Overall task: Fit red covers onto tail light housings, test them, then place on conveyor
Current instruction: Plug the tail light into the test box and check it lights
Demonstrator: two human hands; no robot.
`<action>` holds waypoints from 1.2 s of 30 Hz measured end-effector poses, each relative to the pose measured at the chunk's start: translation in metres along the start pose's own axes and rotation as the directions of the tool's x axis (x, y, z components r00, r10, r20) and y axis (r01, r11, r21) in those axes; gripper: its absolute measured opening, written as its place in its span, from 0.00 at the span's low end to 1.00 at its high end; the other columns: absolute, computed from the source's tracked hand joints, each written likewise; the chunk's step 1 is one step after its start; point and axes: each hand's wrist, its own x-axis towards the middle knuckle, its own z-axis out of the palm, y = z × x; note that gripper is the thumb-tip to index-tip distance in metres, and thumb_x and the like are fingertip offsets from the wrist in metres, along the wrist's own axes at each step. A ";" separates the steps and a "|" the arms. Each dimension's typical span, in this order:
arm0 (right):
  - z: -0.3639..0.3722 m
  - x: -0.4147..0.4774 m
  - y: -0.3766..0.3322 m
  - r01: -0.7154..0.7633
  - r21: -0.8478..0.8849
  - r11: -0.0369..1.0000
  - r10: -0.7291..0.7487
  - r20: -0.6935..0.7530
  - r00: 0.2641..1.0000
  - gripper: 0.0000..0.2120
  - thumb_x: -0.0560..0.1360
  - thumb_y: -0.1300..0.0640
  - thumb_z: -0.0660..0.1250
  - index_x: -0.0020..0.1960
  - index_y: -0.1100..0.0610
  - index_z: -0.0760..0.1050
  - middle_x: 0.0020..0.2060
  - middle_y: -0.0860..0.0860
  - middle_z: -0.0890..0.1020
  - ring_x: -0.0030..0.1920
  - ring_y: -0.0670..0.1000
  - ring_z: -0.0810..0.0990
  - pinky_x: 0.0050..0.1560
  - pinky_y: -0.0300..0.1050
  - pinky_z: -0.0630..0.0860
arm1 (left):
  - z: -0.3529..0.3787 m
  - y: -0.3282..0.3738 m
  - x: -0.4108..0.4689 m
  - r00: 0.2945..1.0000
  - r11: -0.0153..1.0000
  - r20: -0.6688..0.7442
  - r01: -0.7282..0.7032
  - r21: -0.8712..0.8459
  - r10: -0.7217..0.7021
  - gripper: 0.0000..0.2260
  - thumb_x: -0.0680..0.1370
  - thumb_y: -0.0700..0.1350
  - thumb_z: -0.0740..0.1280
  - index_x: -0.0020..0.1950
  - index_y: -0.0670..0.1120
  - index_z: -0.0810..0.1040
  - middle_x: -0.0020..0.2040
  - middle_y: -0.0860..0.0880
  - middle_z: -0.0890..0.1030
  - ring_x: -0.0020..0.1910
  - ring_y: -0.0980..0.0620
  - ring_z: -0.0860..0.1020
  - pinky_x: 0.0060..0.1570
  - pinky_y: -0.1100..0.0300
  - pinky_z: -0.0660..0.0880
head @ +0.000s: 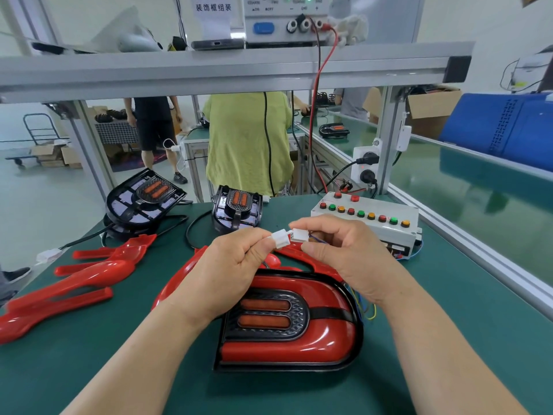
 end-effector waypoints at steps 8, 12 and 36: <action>0.000 -0.002 -0.005 0.024 -0.213 0.977 -0.010 0.069 0.998 0.15 0.76 0.60 0.71 0.57 0.42 0.83 0.49 0.50 0.82 0.51 0.49 0.79 0.57 0.40 0.73 | 0.000 -0.001 0.001 1.000 0.991 0.014 -0.017 0.131 0.016 0.13 0.81 0.57 0.59 0.47 0.54 0.82 0.41 0.54 0.80 0.42 0.55 0.77 0.44 0.54 0.74; -0.001 -0.003 -0.007 0.023 -0.291 0.956 0.005 0.096 0.995 0.15 0.77 0.61 0.71 0.59 0.45 0.82 0.48 0.49 0.81 0.48 0.44 0.78 0.51 0.32 0.71 | 0.002 -0.002 0.001 0.998 0.980 0.014 -0.061 0.192 0.059 0.09 0.81 0.53 0.62 0.53 0.55 0.82 0.43 0.56 0.81 0.46 0.57 0.78 0.48 0.57 0.74; 0.014 0.002 0.006 -0.115 -0.174 0.978 0.092 -0.137 0.986 0.04 0.70 0.52 0.78 0.43 0.51 0.85 0.35 0.49 0.84 0.34 0.40 0.77 0.39 0.35 0.72 | 0.011 -0.018 0.010 0.993 0.930 -0.113 -0.009 -0.368 -0.035 0.06 0.74 0.44 0.72 0.47 0.55 0.85 0.43 0.50 0.85 0.41 0.55 0.84 0.43 0.66 0.77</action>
